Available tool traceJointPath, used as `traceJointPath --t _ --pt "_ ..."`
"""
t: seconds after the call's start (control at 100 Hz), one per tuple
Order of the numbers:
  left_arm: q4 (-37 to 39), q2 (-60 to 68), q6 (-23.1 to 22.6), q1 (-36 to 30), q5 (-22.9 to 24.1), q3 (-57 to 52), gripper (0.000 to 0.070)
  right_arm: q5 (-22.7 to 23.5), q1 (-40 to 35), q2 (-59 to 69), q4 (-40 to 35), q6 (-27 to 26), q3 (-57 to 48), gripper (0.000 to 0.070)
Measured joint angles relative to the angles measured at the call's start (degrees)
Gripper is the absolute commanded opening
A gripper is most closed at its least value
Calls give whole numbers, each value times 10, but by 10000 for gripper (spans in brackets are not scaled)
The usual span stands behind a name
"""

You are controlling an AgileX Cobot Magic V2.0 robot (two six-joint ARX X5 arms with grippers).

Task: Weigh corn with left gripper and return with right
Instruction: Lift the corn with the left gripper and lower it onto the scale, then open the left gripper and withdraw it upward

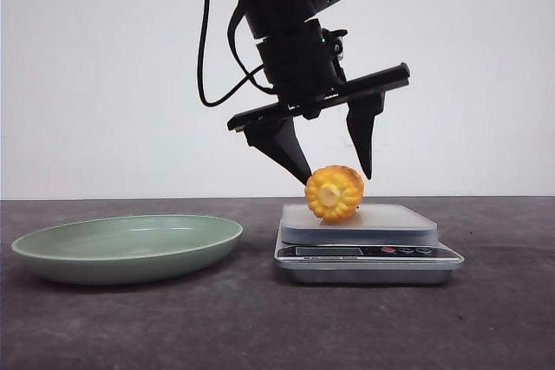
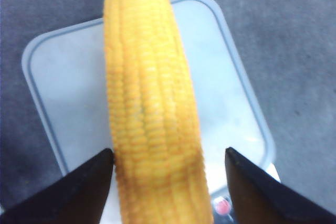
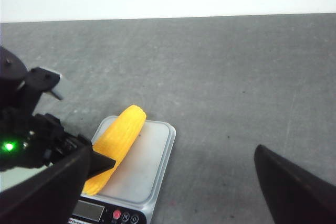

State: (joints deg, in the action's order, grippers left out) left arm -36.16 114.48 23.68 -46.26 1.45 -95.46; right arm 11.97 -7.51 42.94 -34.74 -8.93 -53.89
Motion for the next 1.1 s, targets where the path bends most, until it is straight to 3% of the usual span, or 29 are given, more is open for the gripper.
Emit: traceJointPath --t 0.23,0.4,0.55,0.73,0.86,1.1 --pt "-62 -60 -61 0 21 -95 405 1 0 0 -5 0 0 615" --pt "-84 -203 -122 13 119 -136 405 33 -28 3 5 -1 0 615" --pt "-130 -327 -138 51 172 -139 405 34 -64 19 33 -5 0 614" --pt "-215 -469 -154 59 281 -138 400 30 -105 57 70 -19 0 614" --pt "-287 -574 -144 59 317 -138 399 30 -134 105 110 -33 0 614" --pt "-453 -720 -55 59 353 -127 399 -15 -202 216 184 -51 0 614"
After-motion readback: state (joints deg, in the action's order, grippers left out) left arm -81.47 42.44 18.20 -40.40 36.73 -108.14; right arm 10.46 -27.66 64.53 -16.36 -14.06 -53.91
